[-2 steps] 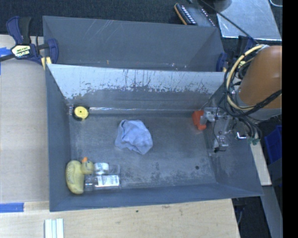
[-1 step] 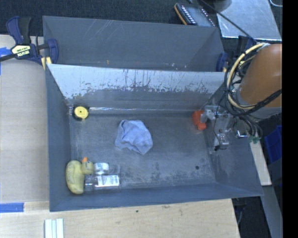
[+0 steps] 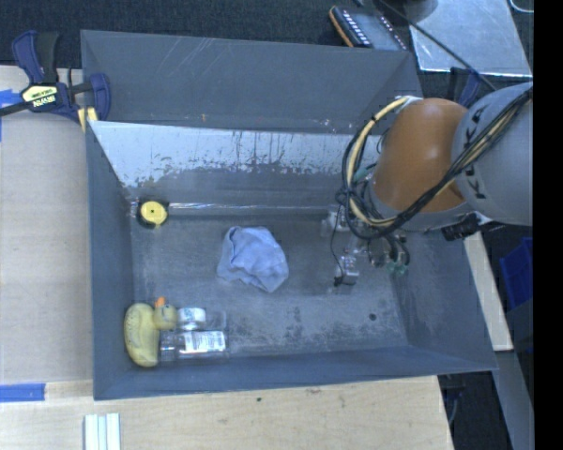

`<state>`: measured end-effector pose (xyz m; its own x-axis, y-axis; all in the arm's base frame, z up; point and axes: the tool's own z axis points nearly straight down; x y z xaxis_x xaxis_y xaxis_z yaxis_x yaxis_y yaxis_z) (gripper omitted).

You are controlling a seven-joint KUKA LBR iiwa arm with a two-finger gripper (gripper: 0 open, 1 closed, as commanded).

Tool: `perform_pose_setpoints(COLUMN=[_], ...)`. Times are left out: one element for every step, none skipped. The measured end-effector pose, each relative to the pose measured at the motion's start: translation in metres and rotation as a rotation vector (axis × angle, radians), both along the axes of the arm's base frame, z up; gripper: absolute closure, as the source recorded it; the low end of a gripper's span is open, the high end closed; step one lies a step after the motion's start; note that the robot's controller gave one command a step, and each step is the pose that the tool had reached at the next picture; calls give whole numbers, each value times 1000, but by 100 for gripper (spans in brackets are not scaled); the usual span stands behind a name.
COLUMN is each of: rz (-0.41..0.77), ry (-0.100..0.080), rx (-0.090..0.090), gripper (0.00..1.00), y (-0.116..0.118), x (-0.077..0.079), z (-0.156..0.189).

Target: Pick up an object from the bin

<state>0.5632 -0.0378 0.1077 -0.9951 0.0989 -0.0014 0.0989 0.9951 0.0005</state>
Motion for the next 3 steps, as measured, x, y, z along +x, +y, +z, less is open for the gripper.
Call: perform_pose_setpoints(rz=[36,49,-8], ry=[-4,-2,-7], rx=[-1,-4,0], gripper=[0,0,0], y=[-12,-22,18], x=[10,17,21], z=[-18,-20,11])
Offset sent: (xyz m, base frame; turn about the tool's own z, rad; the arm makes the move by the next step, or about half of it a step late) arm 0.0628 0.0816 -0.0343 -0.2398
